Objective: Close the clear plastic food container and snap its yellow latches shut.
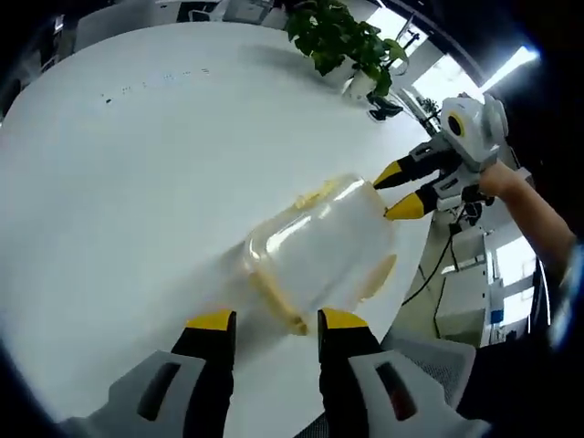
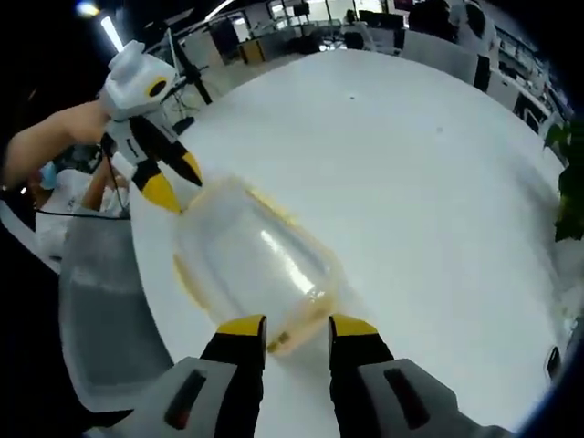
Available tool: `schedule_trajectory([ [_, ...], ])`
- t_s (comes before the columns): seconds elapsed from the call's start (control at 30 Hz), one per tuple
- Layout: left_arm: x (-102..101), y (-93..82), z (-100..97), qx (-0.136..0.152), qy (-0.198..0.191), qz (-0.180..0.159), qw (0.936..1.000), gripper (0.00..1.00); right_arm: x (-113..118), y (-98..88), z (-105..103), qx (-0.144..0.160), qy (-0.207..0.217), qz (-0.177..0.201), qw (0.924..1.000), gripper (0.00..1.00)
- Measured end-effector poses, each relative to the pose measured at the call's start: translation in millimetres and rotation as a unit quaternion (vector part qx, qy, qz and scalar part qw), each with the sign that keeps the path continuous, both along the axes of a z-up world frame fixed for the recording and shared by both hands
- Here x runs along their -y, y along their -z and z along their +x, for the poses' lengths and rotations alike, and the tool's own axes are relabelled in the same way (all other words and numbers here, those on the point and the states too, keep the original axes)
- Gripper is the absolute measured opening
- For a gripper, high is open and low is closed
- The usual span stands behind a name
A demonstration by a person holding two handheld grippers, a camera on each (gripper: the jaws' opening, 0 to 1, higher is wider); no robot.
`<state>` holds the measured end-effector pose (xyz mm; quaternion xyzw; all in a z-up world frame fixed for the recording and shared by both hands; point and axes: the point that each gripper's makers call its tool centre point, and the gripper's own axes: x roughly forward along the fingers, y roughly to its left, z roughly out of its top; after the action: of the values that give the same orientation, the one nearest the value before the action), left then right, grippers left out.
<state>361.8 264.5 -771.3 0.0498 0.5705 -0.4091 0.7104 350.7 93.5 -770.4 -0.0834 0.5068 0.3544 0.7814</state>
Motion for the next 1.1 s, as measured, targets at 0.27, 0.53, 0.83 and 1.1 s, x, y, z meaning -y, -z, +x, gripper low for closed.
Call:
schedule_trajectory([
  [0.27,5,0.0,0.8,-0.028,-0.037,-0.011,0.9989,0.33,-1,0.8,2,-0.007,0.012,0.006,0.9999,0.26],
  [0.53,6,4.8,1.8,-0.035,-0.046,-0.009,0.9983,0.29,-3,1.6,2,-0.013,0.022,0.017,0.9995,0.25],
  [0.83,14,6.1,-2.3,-0.046,-0.054,-0.025,0.9972,0.26,-2,2.5,2,-0.023,0.030,0.022,0.9991,0.25],
  [1.1,16,8.2,-2.6,-0.066,-0.073,-0.034,0.9946,0.25,-1,2.5,1,-0.032,0.047,0.035,0.9978,0.24],
])
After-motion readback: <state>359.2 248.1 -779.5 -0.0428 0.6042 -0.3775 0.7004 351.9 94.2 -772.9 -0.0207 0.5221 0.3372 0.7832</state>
